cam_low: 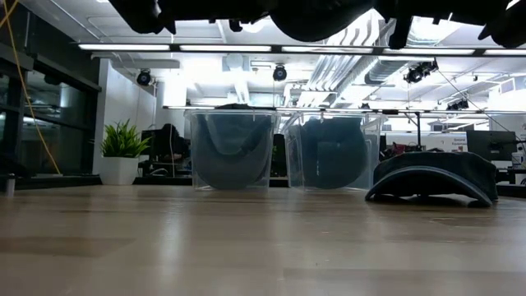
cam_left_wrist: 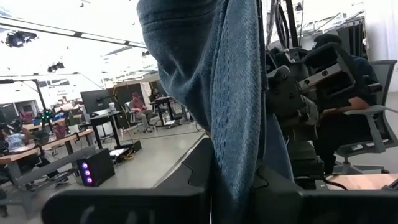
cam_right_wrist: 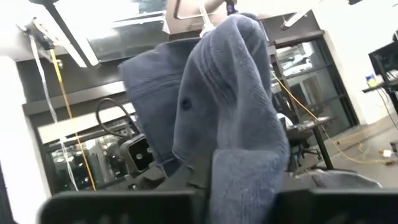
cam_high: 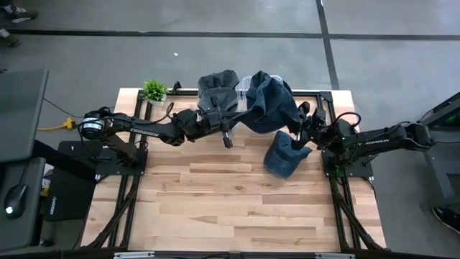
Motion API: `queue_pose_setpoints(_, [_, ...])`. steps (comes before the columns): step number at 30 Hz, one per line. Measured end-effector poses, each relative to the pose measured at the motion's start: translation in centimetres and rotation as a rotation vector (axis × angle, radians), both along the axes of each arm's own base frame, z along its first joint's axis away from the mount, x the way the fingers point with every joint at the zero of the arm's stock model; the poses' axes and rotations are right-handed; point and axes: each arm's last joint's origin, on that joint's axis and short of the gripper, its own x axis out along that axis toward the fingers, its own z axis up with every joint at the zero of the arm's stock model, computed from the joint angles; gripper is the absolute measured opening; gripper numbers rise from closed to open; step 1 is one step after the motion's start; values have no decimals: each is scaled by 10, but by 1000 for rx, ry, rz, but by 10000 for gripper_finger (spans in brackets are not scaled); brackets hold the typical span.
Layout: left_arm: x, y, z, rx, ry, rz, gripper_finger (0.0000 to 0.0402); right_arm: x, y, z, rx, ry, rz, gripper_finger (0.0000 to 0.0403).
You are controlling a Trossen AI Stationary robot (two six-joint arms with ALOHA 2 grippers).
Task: Pick & Place hat
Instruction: Put the middle blue cap into the right transparent bin
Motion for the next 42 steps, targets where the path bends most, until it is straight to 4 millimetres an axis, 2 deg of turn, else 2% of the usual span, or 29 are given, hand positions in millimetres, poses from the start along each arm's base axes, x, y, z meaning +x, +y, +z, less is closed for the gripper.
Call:
queue_pose_setpoints(2, [0, 0, 0, 0, 0, 0, 15, 0, 1, 1, -24, 0, 10, 12])
queue_pose_setpoints(6, [0, 0, 0, 2, 1, -8, 11, 0, 1, 1, -41, 6, 7, 8])
queue_pose_setpoints(12, [0, 0, 1, -2, -4, 5, 46, 0, 1, 1, -50, 9, 17, 5])
queue_pose_setpoints(17, [0, -1, 1, 2, -10, -7, 106, 0, 1, 0, -53, 12, 16, 3])
queue_pose_setpoints(22, [-1, -1, 2, 2, -11, -7, 195, 1, 1, -1, -66, 32, 0, 3])
queue_pose_setpoints(26, [-8, 0, 12, 1, -36, 56, 253, 2, -4, -4, -65, 67, -25, 3])
queue_pose_setpoints(29, [-19, 1, 25, 17, -47, 120, 278, 1, -9, -5, -63, 78, -53, 3])
queue_pose_setpoints(35, [-45, 2, 45, 22, 25, 232, 288, -1, -23, -5, -56, 131, -121, 2])
queue_pose_setpoints(42, [-67, 1, 46, -21, 208, 253, 288, 5, -38, 15, -62, 252, -176, 2])
